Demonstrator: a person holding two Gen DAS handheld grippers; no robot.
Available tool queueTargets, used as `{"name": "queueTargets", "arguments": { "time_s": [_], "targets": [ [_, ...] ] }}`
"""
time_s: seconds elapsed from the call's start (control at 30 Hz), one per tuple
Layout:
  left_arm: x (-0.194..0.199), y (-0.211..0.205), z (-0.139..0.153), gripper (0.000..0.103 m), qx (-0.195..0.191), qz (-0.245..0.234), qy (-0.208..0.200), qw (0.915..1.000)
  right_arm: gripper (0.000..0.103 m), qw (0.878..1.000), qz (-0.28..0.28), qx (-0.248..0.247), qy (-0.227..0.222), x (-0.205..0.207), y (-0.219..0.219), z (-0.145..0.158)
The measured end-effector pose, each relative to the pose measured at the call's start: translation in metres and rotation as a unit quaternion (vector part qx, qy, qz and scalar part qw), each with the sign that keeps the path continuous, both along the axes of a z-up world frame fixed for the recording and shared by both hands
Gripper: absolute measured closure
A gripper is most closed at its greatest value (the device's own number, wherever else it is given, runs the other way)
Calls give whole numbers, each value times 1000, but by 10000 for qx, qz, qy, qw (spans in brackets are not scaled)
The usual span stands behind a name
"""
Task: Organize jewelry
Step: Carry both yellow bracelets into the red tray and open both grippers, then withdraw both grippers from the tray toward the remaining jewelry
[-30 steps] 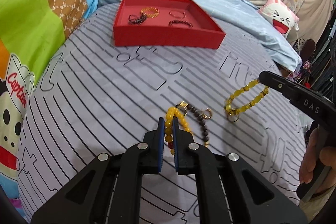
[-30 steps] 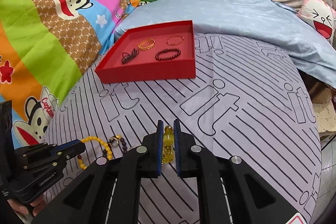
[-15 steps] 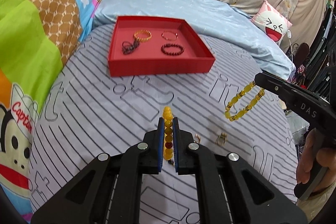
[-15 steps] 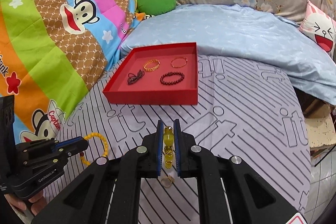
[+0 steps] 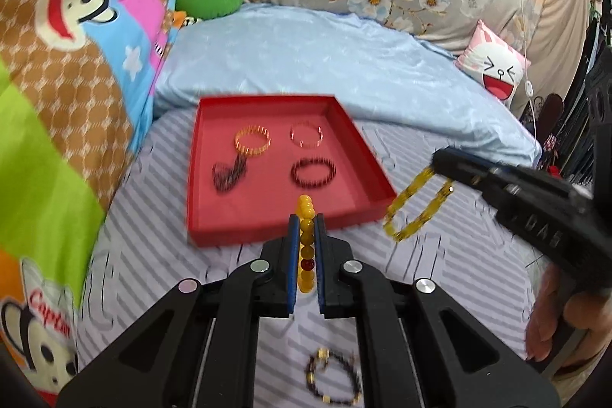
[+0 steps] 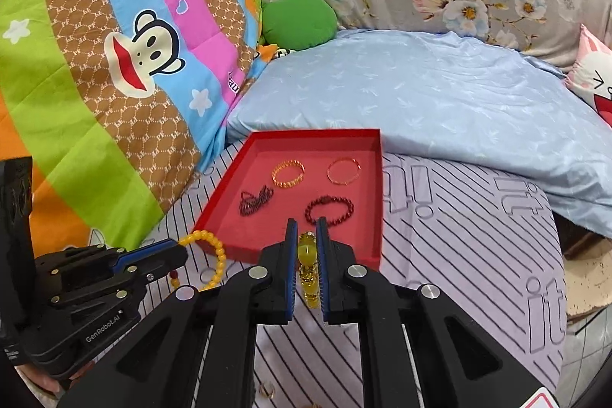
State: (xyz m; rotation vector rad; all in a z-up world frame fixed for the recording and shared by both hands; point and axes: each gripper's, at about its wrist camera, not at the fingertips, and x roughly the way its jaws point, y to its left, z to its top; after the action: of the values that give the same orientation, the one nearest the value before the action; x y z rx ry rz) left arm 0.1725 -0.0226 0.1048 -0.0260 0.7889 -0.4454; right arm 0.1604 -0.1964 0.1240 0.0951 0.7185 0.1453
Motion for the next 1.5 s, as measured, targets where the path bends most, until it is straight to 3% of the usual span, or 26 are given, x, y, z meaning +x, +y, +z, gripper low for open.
{"name": "queueTargets", "arguments": {
  "time_s": [0.23, 0.43, 0.57, 0.77, 0.9, 0.97, 1.07, 1.5],
  "targets": [
    [54, -5, 6, 96, -382, 69, 82, 9992, 94, 9996, 114, 247, 47, 52, 14, -2],
    [94, -9, -30, 96, -409, 143, 470, 9980, 94, 9970, 134, 591, 484, 90, 19, -43],
    [108, -11, -69, 96, 165, 357, 625, 9973, 94, 9951, 23, 354, 928, 102, 17, -83],
    [110, -6, -97, 95, 744, 608, 592, 9936, 93, 9933, -266, 79, 1119, 101, 2, -111],
    [110, -1, -105, 92, 902, 792, 548, 9913, 90, 9937, -386, 7, 1055, 97, -6, -114],
    [109, 1, -106, 74, 939, 895, 479, 9904, 85, 9942, -426, -16, 986, 93, -8, -111],
    [103, 3, -103, 64, 952, 1006, 348, 9897, 73, 9954, -462, -91, 832, 86, -10, -104],
    [66, 10, -82, 64, 816, 1137, 184, 9900, 69, 9975, -399, -117, 577, 46, -4, -82]
  ]
}}
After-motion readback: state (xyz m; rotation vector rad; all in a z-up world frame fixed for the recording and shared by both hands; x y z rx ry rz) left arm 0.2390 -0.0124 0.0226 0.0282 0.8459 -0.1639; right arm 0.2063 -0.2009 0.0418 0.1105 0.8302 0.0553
